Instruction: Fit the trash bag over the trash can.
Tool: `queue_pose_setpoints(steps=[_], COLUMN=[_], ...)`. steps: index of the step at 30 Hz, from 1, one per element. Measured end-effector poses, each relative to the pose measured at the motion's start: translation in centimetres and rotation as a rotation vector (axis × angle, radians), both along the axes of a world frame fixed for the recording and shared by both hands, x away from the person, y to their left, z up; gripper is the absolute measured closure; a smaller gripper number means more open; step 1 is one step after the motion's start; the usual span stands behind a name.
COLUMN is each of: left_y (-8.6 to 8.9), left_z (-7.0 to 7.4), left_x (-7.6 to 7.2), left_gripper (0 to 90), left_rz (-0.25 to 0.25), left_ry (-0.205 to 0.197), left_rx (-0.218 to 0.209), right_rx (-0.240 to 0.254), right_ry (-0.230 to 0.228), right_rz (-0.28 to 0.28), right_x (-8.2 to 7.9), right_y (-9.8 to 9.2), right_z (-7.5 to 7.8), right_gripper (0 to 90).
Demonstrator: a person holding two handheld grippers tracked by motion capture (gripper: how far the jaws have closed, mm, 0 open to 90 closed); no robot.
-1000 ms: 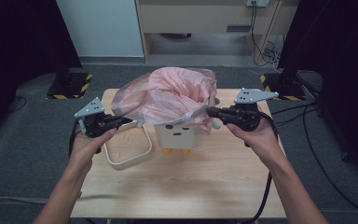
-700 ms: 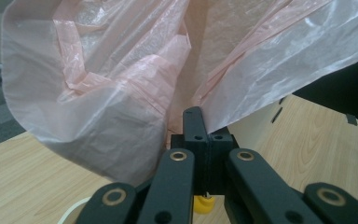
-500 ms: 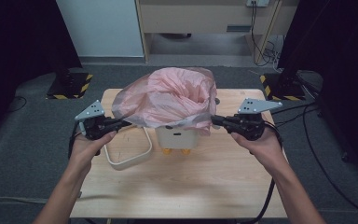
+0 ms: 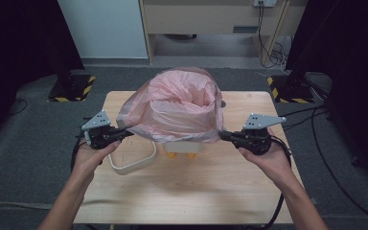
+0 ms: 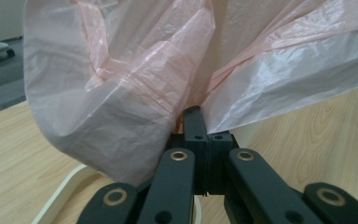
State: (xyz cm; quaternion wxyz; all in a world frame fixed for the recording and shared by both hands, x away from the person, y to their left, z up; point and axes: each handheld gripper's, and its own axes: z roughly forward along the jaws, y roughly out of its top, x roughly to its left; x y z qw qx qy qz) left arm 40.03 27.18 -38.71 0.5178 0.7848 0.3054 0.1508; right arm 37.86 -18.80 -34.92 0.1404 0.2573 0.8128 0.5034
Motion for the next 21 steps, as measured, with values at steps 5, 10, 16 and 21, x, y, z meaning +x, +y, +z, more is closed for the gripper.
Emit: queue_pose_setpoints(steps=[5,10,16,21], left_y=[0.3,0.3,0.1,0.3], left_z=[-0.7,-1.3,-2.4,-2.9], left_x=[0.1,0.3,0.6,1.0], left_gripper=[90.0,90.0,90.0,90.0], left_rz=[0.009,0.023,0.050,0.065], left_ry=[0.014,0.013,0.020,0.028], left_rx=[0.001,0.028,0.065,0.054], right_rx=[-0.025,-0.032,-0.037,-0.043], right_ry=[0.026,0.043,0.057,0.066], right_rz=[-0.015,-0.028,-0.031,-0.031], right_x=[0.0,0.1,0.2,0.3], right_y=[-0.3,-0.5,-0.4,-0.2], right_z=[-1.6,-2.7,-3.4,-4.0], right_gripper=[90.0,90.0,90.0,90.0])
